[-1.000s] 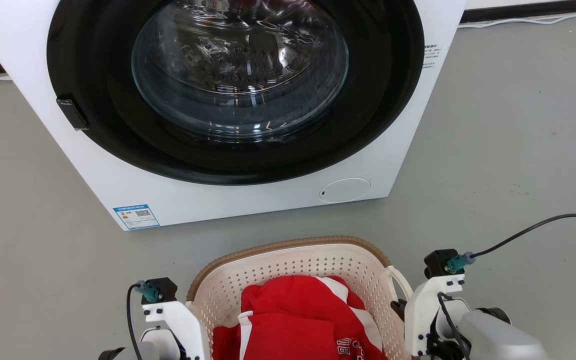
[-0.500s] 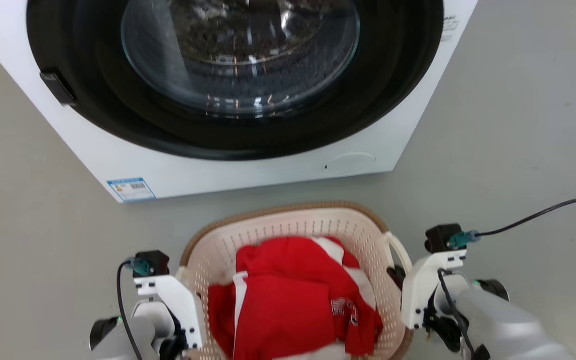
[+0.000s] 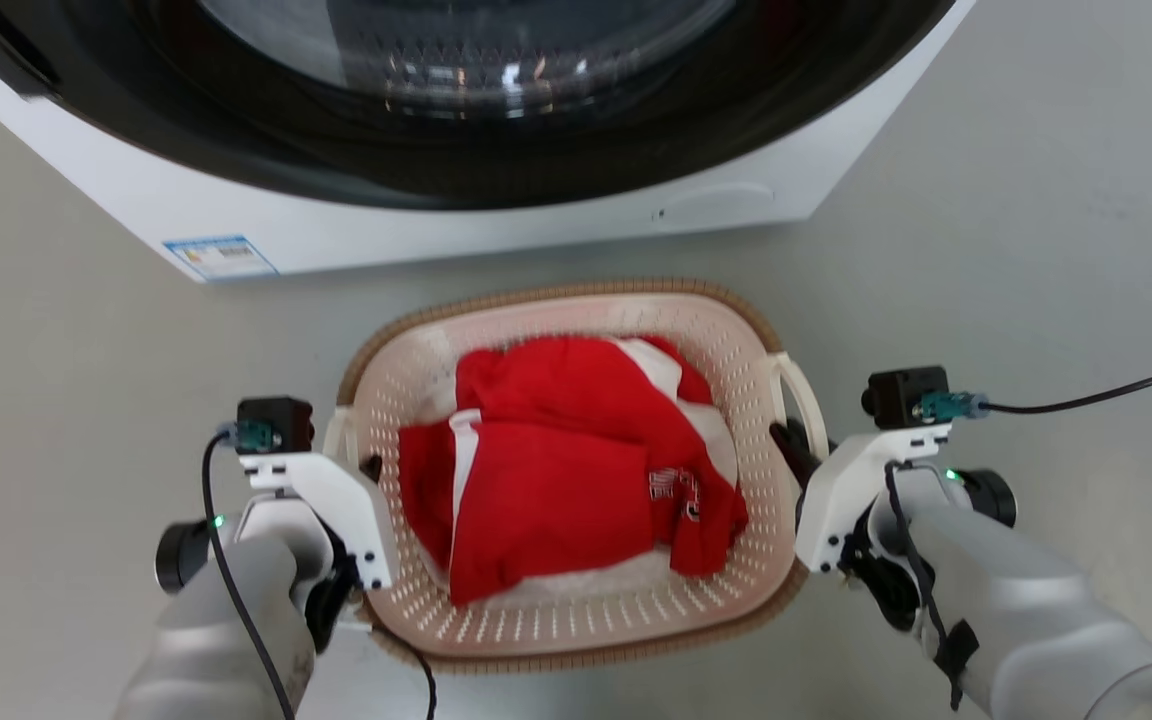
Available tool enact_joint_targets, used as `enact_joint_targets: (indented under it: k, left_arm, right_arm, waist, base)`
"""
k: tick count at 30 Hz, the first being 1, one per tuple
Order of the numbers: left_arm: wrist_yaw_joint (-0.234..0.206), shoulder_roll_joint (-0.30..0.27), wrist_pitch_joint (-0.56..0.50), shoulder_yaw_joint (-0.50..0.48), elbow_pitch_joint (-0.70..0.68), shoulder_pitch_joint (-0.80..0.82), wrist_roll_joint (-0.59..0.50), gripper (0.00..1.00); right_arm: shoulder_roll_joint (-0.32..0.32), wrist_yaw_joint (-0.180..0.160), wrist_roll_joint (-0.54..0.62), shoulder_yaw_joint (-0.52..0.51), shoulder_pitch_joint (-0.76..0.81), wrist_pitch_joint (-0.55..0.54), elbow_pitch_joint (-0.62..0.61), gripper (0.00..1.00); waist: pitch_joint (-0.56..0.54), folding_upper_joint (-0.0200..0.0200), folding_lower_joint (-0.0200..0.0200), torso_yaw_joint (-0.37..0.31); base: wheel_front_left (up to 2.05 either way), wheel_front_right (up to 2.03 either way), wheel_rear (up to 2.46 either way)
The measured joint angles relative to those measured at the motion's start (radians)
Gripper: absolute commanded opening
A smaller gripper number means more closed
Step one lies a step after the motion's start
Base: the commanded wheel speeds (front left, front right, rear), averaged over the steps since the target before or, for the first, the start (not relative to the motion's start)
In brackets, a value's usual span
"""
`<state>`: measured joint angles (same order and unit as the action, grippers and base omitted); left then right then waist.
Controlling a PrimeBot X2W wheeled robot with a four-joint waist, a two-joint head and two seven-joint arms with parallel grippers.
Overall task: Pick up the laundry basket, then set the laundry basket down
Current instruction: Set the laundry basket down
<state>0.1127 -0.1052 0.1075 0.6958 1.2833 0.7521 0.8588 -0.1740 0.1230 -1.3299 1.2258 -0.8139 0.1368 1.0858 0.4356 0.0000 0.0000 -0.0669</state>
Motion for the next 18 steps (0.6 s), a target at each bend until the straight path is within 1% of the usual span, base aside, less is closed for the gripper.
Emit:
enact_joint_targets:
  k: [6,7,11,18]
  left_arm:
    - [-0.016,-0.002,0.043,0.002,0.002,0.062,-0.008,0.0]
    - [-0.016,-0.002,0.043,0.002,0.002,0.062,-0.008,0.0]
    - [-0.019,-0.004,0.062,0.012,0.003,0.1,-0.018,0.0]
    - [-0.029,-0.007,0.079,0.018,0.006,0.152,-0.026,0.0]
  right_arm:
    - [-0.003,0.0,0.0,0.002,-0.05,0.053,-0.001,0.0]
    - [-0.003,0.0,0.0,0.002,-0.05,0.053,-0.001,0.0]
    - [-0.004,0.0,0.01,0.004,-0.08,0.082,0.002,0.0]
    - [0.001,0.0,0.017,0.002,-0.123,0.102,0.017,0.0]
  waist:
    - [0.094,0.0,0.0,-0.002]
    - [0.094,0.0,0.0,-0.002]
    - [0.151,0.0,0.0,-0.001]
    - [0.235,0.0,0.0001,0.003]
  base:
    - [0.0,0.0,0.0]
    - [0.0,0.0,0.0]
    - [0.0,0.0,0.0]
    - [0.0,0.0,0.0]
